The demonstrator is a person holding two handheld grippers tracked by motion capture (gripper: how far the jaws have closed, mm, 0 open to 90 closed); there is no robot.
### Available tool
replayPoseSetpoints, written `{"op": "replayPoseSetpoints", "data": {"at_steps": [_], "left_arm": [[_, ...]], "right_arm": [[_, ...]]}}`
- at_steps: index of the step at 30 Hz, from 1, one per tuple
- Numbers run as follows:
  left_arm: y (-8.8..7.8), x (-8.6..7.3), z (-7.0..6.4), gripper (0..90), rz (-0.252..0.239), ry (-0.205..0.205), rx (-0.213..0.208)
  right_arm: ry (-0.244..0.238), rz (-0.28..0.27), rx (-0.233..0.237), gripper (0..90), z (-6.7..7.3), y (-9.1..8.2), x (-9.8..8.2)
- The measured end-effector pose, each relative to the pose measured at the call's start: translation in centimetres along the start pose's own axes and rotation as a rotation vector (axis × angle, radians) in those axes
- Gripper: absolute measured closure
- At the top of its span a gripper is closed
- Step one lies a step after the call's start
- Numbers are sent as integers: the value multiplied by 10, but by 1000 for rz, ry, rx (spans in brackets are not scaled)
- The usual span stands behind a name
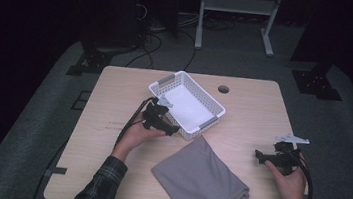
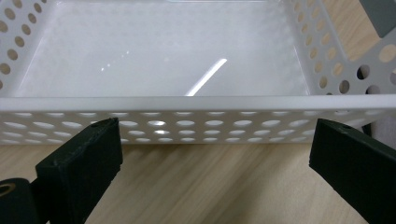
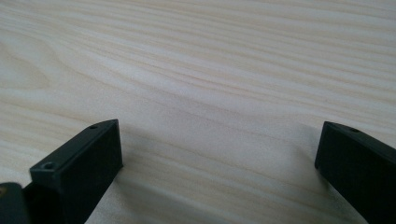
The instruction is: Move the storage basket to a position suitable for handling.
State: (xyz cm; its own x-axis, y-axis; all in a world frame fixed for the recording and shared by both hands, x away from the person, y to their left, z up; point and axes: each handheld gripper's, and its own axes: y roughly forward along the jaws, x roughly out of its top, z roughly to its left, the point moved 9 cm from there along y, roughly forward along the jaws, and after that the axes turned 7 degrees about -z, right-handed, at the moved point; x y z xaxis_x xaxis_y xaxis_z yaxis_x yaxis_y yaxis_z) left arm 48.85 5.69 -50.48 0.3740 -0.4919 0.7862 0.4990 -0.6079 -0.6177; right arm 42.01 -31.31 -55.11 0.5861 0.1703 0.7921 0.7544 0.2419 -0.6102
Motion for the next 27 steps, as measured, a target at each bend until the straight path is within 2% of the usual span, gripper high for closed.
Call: {"op": "replayPoseSetpoints", "data": {"at_steps": [4,10,21,27], "left_arm": [[6,10,-4,18,-6,11,-6],[3,7,-5,18,0,18,-7],[-21,-20,-3,18,26,16,9],[-40,-40,-2,18,21,-11,36]], "right_arm": [[-2,0,1,0,0,0,0],[0,0,0,0,0,0,0],[0,0,0,0,0,0,0],[-1,0,-1,0,2,0,0]]}}
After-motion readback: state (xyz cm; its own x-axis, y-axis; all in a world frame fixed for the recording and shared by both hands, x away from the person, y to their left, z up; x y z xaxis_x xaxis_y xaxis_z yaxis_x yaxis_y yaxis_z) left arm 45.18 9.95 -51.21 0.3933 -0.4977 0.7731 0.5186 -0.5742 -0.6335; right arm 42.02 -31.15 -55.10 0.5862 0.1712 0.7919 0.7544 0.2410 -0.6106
